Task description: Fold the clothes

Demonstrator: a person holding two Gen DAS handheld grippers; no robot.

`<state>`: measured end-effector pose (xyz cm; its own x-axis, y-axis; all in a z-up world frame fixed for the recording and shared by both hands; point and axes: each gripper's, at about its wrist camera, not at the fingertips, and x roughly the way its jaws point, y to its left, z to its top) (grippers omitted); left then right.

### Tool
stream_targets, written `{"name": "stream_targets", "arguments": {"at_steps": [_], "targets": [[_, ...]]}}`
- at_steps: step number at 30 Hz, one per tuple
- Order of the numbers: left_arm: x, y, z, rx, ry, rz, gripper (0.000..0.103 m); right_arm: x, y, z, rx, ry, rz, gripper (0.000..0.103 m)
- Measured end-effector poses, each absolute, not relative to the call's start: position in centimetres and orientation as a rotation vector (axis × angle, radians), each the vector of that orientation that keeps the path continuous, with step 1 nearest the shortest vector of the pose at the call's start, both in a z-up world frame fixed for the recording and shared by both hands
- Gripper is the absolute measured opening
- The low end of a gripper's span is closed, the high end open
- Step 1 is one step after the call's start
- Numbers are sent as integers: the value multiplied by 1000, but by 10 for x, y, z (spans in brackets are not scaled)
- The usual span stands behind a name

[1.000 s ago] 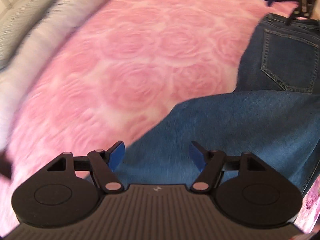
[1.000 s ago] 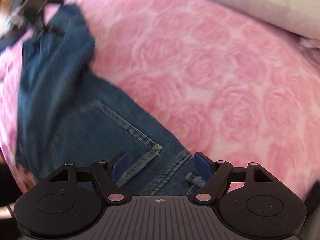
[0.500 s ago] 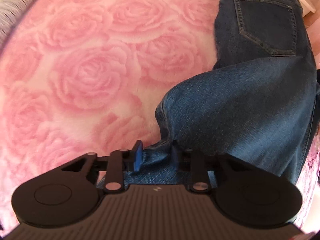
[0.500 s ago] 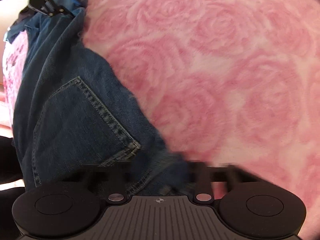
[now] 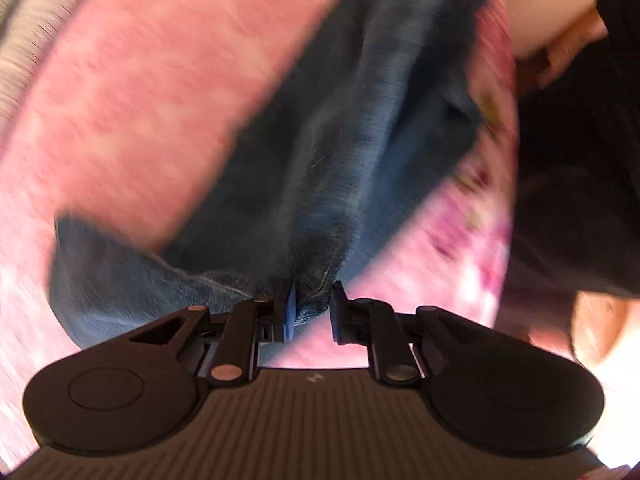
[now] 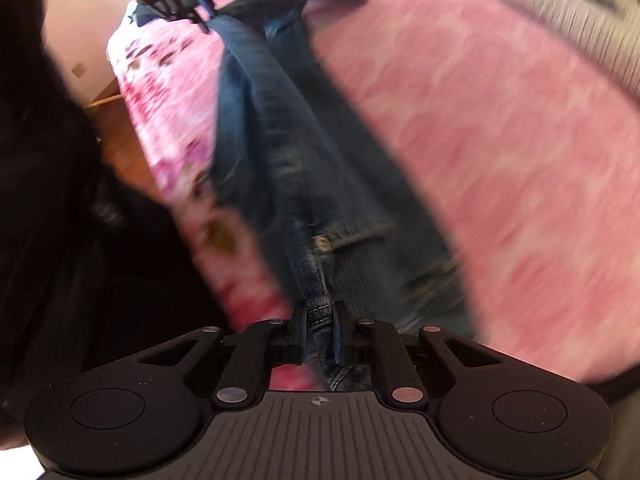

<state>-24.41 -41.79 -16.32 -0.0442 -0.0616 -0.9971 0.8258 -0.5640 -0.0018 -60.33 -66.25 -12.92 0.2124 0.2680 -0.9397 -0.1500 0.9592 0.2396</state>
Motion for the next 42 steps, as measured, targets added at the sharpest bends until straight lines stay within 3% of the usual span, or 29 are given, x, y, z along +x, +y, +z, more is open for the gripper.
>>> {"name": "stream_targets", "arguments": {"at_steps": [5,8,11,12,13,14,15,19,23,25,27,31,32,33,34,42], "targets": [[-272,-388,-186,1611,943,-1672,24,-605,-642,-149,193,1378,302,12],[-268,-402,-170,1537,973,-1695,30,-597,-643,-147,254,1373,289,20],[-253,-429,-148,1365,998,-1736,35,-590,-644,-145,316,1366,276,49],[-246,-440,-141,1310,994,-1751,43,-587,-645,-143,339,1357,268,65],[-241,-451,-137,1264,963,-1766,47,-580,-655,-137,371,1312,235,73],[-239,-464,-139,1237,926,-1772,55,-575,-662,-133,384,1275,205,74],[-236,-476,-142,1213,889,-1777,61,-568,-671,-132,377,1247,163,74],[-236,-528,-195,1314,724,-1802,62,-528,-689,-173,224,1259,20,74],[-230,-568,-261,1420,709,-1851,60,-503,-709,-248,69,1368,15,74],[-222,-577,-279,1448,733,-1888,57,-499,-727,-279,71,1417,30,74],[-218,-583,-294,1470,803,-1931,39,-500,-750,-297,132,1441,37,74],[-215,-584,-301,1464,834,-1981,27,-497,-777,-332,343,1467,52,73],[-213,-582,-299,1452,850,-1985,18,-497,-780,-335,372,1462,46,67],[-212,-578,-292,1435,843,-1987,14,-496,-783,-333,396,1464,34,48],[-210,-574,-285,1418,836,-1988,11,-494,-786,-328,421,1459,27,21],[-191,-564,-202,1283,761,-1862,9,-463,-764,-225,55,1351,21,14]]}}
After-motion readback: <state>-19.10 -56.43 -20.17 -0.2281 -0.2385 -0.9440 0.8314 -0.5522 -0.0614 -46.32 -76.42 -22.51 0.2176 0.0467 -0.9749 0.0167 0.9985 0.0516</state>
